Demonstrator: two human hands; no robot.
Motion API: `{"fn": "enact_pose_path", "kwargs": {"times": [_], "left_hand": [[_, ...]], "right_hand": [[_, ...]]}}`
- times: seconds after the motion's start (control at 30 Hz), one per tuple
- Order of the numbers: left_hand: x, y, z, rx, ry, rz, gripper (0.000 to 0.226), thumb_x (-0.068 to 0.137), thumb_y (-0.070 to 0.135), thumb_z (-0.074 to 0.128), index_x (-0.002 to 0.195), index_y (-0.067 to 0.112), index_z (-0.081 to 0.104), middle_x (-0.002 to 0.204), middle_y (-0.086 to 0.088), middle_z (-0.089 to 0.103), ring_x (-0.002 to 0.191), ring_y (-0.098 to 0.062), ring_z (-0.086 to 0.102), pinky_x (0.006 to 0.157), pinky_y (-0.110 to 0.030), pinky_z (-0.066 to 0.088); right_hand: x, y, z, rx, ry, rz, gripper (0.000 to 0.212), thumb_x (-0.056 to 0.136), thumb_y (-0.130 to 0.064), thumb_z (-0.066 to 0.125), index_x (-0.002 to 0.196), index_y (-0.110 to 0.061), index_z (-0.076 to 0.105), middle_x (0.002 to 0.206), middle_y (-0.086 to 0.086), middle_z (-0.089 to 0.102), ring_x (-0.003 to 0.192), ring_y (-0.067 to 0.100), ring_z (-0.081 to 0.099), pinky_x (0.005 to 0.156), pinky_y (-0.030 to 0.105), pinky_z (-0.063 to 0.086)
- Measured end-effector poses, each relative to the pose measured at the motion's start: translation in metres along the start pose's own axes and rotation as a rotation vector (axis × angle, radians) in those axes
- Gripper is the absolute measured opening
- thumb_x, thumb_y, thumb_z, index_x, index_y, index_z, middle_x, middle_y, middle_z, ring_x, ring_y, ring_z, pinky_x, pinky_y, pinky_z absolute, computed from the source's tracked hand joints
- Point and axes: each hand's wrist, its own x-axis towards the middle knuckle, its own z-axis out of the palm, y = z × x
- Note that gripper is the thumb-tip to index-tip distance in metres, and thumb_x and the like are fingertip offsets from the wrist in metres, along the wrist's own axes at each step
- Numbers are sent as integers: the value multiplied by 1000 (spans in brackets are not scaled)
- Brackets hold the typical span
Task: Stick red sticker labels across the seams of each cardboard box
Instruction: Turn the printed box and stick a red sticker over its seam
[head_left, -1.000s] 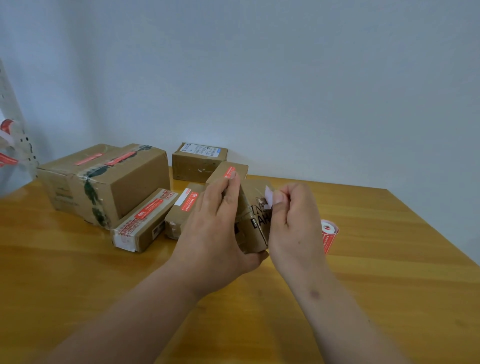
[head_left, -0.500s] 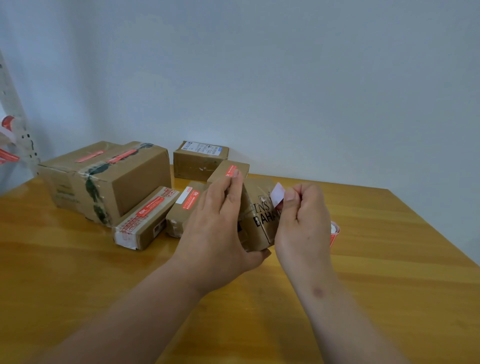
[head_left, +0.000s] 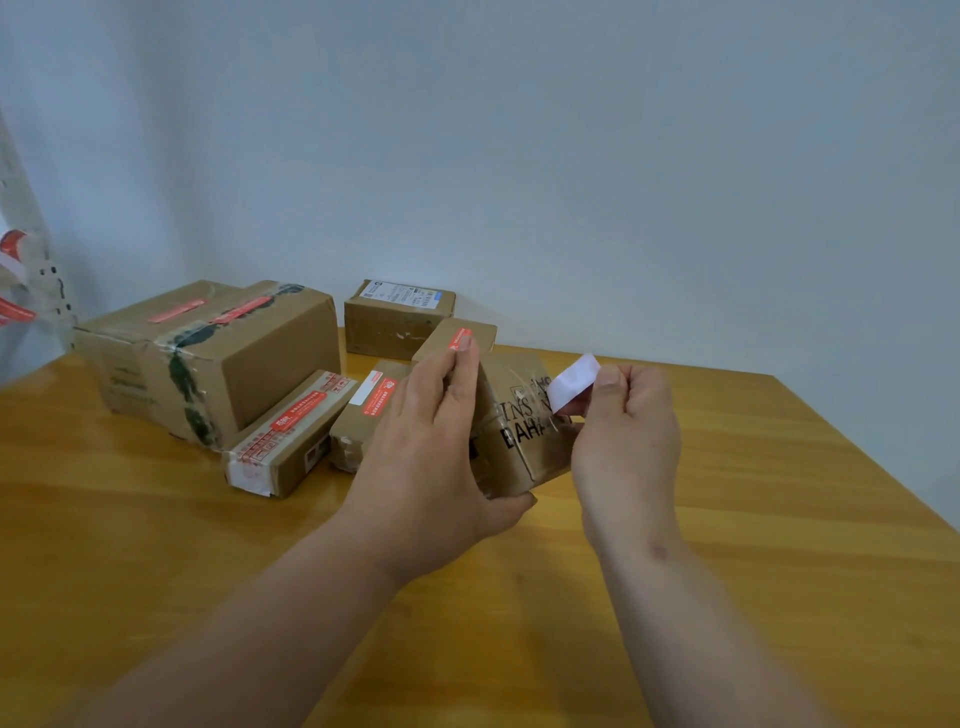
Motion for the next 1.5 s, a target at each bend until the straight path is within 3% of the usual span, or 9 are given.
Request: {"fn": "enact_pose_path", "kwargs": {"times": [0.03,0.1,0.4,0.77,1.1,1.27,1.4,1.5], "left_hand": [[0,1,-1,-3,-9,-7,136,61,65,77,152,26,-16,150,15,5,143,-17,18,112,-41,37],[0,2,-2,-5,-18,-17,137,61,66,76,151,28,-20,151,15,3,143,-15,15,114,-40,35],[-1,3,-5,-35,-19,-33,137,61,64,78,152,28,-18,151,18,1,143,-11,12,115,-36,32],[-3,4,-7,-26,-32,-23,138,61,63,79,152,26,-18,149,17,2,141,-10,13,116,-31,29],[-4,3,-7,-36,-28,-16,139,61,62,80,151,28,-21,149,17,2,141,-9,13,114,-26,26],[-4,2,-7,-55,-17,-20,140,61,62,80,143,33,-29,148,19,0,140,-7,11,110,-20,21],[-2,-1,-8,-64,-3,-25,140,60,63,80,141,37,-31,150,17,1,141,-6,10,112,-23,23],[-1,-1,-10,-94,-16,-42,140,60,60,82,142,41,-30,147,20,4,140,-7,15,112,-25,28]], "right_hand": [[2,0,0,40,8,44,21,103,-23,36,88,-22,51,78,-6,64,82,21,64,80,41,53],[4,0,-2,89,20,104,22,103,-23,36,93,-18,55,80,-4,66,82,20,65,83,49,53],[8,-3,-10,273,36,213,27,105,-22,34,104,-5,55,89,4,62,79,15,61,61,28,53],[12,-5,-13,323,46,230,23,104,-21,36,92,-13,54,84,4,60,82,20,60,61,33,58],[14,-6,-18,376,30,312,23,103,-20,37,101,-8,56,109,15,62,88,19,62,59,34,58],[14,-9,-18,422,30,348,22,103,-21,37,96,-13,56,101,12,62,93,23,63,59,35,59],[16,-17,-22,429,50,323,24,104,-22,36,104,-10,57,110,17,63,100,30,65,57,38,60],[20,-24,-28,449,40,290,22,104,-20,35,96,-14,55,100,12,63,90,26,65,60,41,62]]}}
